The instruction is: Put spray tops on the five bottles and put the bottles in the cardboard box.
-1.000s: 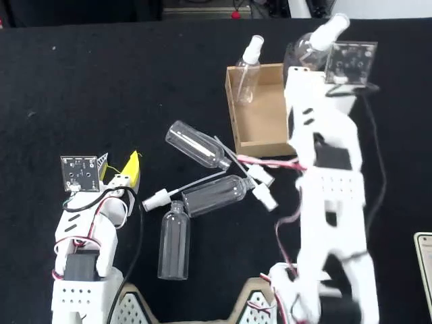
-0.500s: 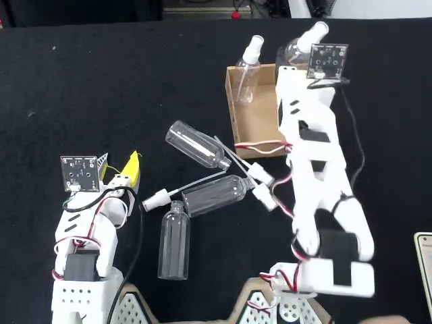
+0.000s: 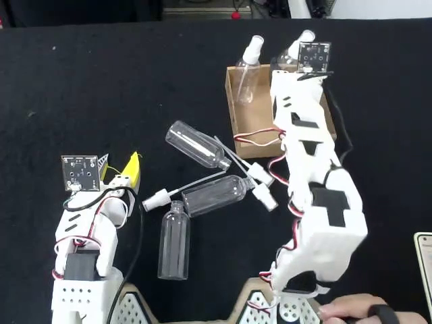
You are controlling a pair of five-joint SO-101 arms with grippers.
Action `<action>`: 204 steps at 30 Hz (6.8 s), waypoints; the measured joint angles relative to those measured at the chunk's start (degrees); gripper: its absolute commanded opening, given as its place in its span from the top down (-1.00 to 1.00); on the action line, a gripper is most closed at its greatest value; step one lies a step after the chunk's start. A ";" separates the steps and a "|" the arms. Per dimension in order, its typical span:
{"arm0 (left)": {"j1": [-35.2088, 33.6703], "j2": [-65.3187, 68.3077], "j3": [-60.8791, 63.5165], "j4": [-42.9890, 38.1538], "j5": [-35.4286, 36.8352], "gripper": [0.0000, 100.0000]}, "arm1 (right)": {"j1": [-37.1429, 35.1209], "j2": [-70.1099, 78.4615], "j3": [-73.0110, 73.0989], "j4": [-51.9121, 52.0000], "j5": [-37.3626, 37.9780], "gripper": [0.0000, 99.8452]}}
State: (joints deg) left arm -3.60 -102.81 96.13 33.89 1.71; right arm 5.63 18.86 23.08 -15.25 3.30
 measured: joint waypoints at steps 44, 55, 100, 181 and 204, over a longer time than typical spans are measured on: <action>0.00 0.00 0.00 0.00 0.00 0.60 | -0.26 10.11 -6.86 -0.18 0.00 0.98; 0.00 0.00 0.09 0.00 0.00 0.60 | -1.49 10.11 -6.86 -0.18 0.09 0.98; 0.00 0.00 0.09 0.00 0.00 0.60 | -2.73 10.11 -10.20 6.51 0.09 0.68; 0.00 0.00 0.09 0.00 0.00 0.60 | -1.58 -0.97 -5.36 21.63 0.00 0.43; 0.00 0.00 0.09 0.00 0.00 0.60 | 5.45 -10.64 0.70 29.80 -4.22 0.98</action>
State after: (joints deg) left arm -3.60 -102.81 96.22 33.89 1.71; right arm 11.08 8.22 23.78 14.55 -0.92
